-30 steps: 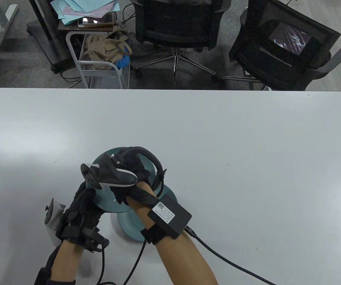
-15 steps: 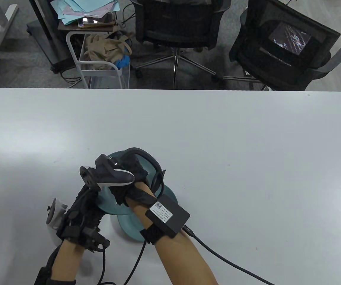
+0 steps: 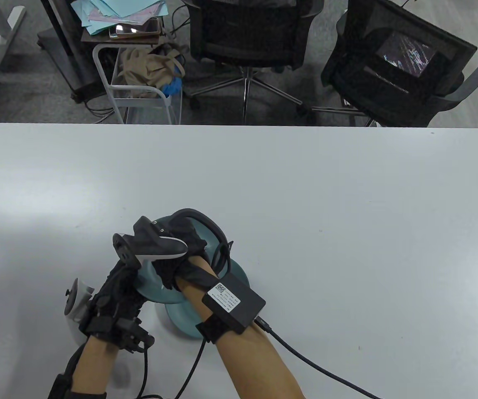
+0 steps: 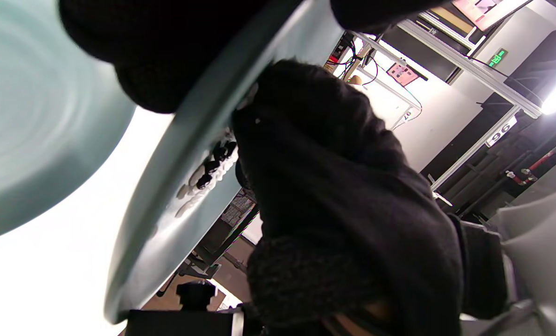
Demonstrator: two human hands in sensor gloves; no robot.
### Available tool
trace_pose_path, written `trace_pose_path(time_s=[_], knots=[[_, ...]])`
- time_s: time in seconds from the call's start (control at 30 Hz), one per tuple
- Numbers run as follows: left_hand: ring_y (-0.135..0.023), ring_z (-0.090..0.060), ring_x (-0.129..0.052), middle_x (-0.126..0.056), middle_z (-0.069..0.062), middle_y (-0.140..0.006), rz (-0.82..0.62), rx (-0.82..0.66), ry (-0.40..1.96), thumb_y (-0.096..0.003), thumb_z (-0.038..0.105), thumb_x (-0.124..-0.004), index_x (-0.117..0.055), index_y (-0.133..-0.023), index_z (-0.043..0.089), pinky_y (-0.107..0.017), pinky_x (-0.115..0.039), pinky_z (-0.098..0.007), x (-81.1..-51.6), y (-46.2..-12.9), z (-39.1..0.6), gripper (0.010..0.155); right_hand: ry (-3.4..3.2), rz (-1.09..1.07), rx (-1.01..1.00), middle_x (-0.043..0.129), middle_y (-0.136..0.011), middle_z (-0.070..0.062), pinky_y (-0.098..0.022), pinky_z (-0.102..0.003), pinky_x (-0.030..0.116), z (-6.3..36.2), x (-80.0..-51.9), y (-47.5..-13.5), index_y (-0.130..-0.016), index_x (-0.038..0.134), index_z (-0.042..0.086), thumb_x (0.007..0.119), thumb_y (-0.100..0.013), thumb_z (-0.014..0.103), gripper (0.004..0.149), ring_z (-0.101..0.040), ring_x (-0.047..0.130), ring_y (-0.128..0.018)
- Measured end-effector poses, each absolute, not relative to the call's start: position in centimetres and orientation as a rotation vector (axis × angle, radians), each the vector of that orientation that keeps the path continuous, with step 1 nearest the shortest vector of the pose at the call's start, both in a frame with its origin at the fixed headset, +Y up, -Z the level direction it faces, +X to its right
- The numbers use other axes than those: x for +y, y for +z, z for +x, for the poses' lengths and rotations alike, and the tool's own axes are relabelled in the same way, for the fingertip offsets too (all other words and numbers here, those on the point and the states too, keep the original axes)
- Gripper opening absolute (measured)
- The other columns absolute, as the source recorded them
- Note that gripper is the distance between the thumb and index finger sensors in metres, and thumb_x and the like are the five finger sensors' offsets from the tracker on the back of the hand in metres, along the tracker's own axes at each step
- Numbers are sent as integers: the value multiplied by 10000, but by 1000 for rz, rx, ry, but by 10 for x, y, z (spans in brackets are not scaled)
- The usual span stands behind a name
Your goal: Pick coffee beans with hand pinch into plate
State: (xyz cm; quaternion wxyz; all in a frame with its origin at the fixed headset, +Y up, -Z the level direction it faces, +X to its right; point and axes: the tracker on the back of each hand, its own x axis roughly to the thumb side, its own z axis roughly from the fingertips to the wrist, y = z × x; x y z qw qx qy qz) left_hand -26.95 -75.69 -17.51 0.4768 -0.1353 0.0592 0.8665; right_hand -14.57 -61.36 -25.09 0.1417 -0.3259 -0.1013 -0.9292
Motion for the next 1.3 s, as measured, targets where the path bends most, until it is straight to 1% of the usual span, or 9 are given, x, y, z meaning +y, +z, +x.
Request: trace_pose_path(time_s=[0.13, 0.2, 0.43, 0.67, 0.83, 1.0, 1.1, 1.2, 1.3], knots=[[-557, -389, -891, -707, -153, -889, -328, 145, 2125, -483, 381, -666, -404, -1021, 199, -403, -793, -429, -757, -175, -270, 625, -2696, -960, -249, 970, -713, -92, -478, -502, 796, -145, -610, -249, -742, 840, 244, 918, -385, 300, 370, -187, 986, -470], [-556, -383, -898, -710, -151, -887, -326, 146, 2126, -481, 381, -662, -402, -1020, 197, -399, -801, -424, -757, -175, -271, 625, -2718, -938, -290, 952, -741, -111, -482, -512, 789, -145, -609, -247, -742, 840, 240, 911, -391, 292, 362, -207, 977, -493], [-534, -392, -907, -727, -165, -873, -326, 155, 2118, -476, 369, -668, -420, -1017, 179, -382, -805, -428, -757, -175, -271, 624, -2681, -970, -307, 952, -704, -120, -454, -495, 800, -147, -613, -246, -737, 826, 229, 911, -388, 313, 369, -169, 962, -417], [-540, -387, -911, -725, -161, -877, -331, 160, 2113, -477, 367, -666, -413, -1018, 178, -385, -808, -427, -757, -175, -271, 626, -2637, -985, -297, 920, -718, -128, -471, -504, 779, -149, -618, -244, -752, 790, 229, 891, -394, 330, 385, -166, 932, -426], [-541, -392, -910, -728, -160, -875, -314, 174, 2118, -474, 360, -667, -418, -1016, 178, -386, -808, -429, -757, -174, -275, 624, -2717, -1039, -216, 972, -718, -82, -483, -492, 800, -145, -612, -244, -726, 862, 255, 928, -379, 302, 356, -179, 993, -471], [-521, -398, -913, -739, -171, -862, -314, 187, 2084, -468, 360, -679, -435, -1011, 166, -370, -810, -432, -757, -174, -273, 627, -2691, -1044, -240, 953, -699, -119, -450, -493, 799, -143, -622, -241, -742, 818, 220, 908, -383, 322, 384, -165, 960, -406], [-535, -400, -906, -727, -172, -872, -328, 176, 2069, -473, 355, -674, -420, -1015, 168, -381, -803, -437, -756, -175, -272, 627, -2683, -1031, -242, 940, -700, -119, -457, -495, 787, -142, -625, -241, -749, 801, 223, 903, -382, 340, 398, -163, 942, -403], [-521, -394, -922, -746, -166, -861, -300, 204, 1994, -461, 359, -683, -439, -1009, 170, -367, -814, -435, -754, -174, -271, 628, -2666, -1031, -207, 945, -680, -106, -455, -495, 788, -140, -630, -238, -747, 791, 226, 897, -376, 349, 406, -159, 936, -391], [-527, -401, -917, -740, -172, -865, -328, 196, 2035, -466, 353, -681, -433, -1010, 165, -371, -811, -440, -757, -175, -271, 627, -2685, -1030, -226, 945, -687, -103, -466, -500, 784, -138, -631, -238, -753, 794, 227, 894, -384, 341, 399, -166, 942, -407]])
